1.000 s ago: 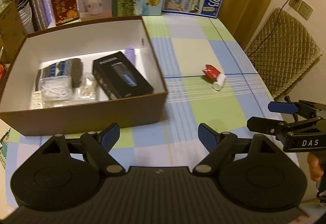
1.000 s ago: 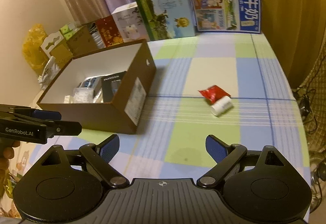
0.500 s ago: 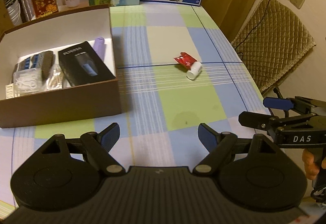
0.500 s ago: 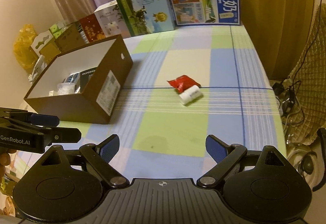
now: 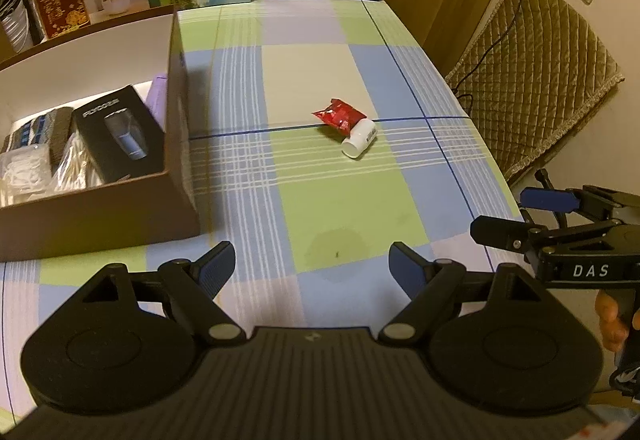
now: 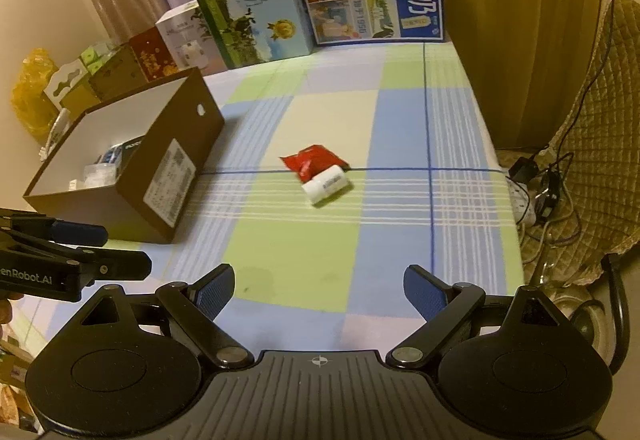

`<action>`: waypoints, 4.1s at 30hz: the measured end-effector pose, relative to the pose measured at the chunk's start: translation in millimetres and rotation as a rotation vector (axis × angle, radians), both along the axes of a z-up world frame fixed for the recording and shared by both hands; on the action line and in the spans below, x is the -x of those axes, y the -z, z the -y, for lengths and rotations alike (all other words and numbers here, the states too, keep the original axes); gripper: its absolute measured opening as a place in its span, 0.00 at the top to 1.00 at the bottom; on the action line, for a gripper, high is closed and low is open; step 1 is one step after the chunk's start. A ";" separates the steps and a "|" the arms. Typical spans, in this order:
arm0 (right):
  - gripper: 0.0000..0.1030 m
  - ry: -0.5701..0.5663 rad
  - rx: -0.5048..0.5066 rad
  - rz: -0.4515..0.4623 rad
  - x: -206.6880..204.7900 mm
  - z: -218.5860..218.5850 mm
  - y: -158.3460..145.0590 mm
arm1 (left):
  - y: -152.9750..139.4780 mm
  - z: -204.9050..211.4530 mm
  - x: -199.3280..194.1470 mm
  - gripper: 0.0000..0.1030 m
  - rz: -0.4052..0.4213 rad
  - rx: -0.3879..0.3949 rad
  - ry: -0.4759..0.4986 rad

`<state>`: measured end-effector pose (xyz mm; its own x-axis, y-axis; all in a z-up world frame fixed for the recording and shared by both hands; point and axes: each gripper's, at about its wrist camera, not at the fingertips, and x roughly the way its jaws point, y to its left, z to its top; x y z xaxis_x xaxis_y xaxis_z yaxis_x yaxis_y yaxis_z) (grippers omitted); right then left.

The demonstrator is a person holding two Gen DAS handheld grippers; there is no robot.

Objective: Organize objects
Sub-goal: 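Withdraw both tools from the box toward the red packet and white pill bottle, then grasp the red snack packet with the left tool while the right tool grasps the white pill bottle, then lift and carry the red packet and pill bottle over the brown box with both tools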

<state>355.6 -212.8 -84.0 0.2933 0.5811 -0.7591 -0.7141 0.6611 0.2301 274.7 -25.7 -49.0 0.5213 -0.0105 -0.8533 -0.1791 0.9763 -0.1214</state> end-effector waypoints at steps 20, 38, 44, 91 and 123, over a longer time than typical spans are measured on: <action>0.14 -0.021 0.007 0.061 -52.4 -19.4 27.3 | 26.0 5.6 -77.3 0.22 -0.035 -0.075 0.046; 0.33 -0.239 0.024 0.107 -89.1 -89.7 75.2 | 61.4 -17.5 -130.4 0.22 -0.129 -0.131 0.040; 0.37 -0.287 0.056 0.120 -95.9 -108.6 90.7 | 64.6 -25.7 -139.5 0.22 -0.145 -0.138 0.035; 0.55 -0.008 0.091 0.074 -100.4 -50.9 90.7 | 108.5 11.4 -174.9 0.76 -0.130 -0.007 0.134; 0.54 -0.419 0.078 0.068 26.4 -72.1 97.1 | 98.3 -54.6 41.7 0.76 -0.147 0.034 -0.315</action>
